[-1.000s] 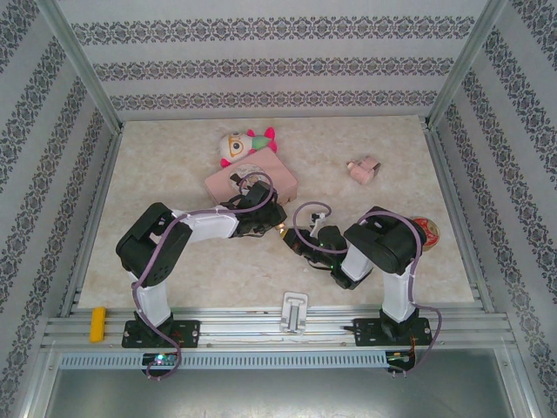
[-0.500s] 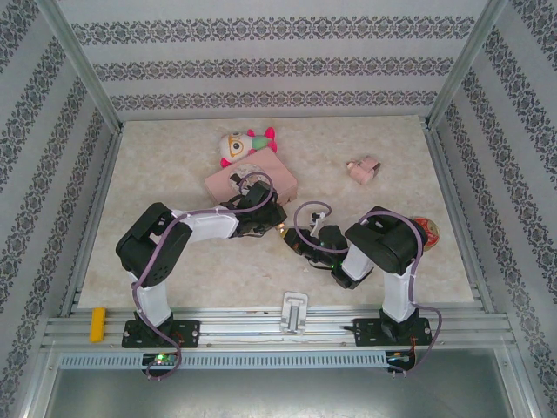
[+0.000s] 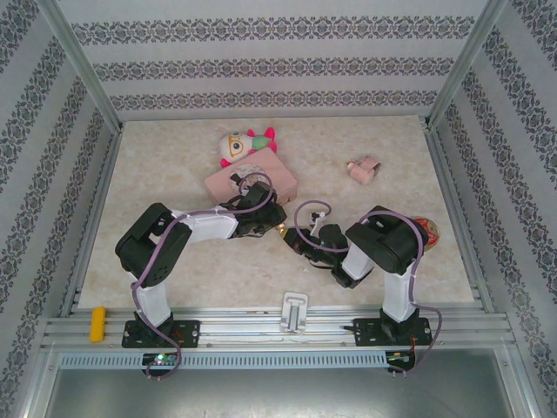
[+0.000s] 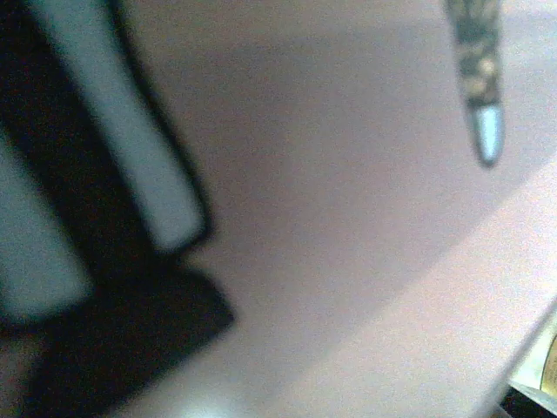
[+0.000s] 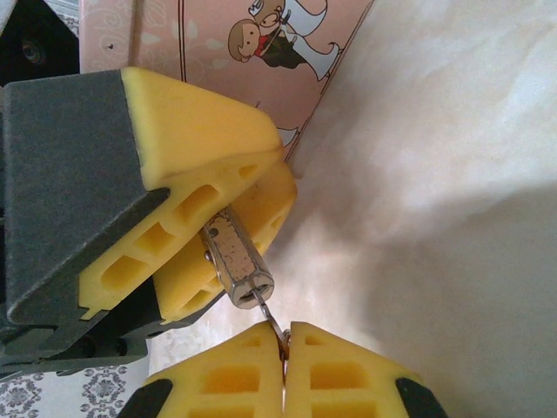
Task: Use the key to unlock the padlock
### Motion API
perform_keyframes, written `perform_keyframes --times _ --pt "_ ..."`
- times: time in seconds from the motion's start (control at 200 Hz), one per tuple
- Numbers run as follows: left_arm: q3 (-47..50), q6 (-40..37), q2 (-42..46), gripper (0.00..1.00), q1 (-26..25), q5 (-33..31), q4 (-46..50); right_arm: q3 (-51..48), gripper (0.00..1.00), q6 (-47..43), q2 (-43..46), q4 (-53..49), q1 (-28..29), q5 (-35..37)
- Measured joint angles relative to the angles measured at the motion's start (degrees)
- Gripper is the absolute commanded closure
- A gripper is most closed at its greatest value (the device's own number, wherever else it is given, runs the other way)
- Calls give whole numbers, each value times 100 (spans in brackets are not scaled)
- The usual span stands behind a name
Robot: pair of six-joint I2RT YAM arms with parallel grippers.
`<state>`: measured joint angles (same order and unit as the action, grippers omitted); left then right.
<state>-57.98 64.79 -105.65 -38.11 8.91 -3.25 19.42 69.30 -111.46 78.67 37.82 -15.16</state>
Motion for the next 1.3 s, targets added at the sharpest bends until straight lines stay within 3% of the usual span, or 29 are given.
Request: perform_keyframes --times 1.299 --pt "17 83 37 97 24 133 -28 -103 100 72 105 85 -109 -59"
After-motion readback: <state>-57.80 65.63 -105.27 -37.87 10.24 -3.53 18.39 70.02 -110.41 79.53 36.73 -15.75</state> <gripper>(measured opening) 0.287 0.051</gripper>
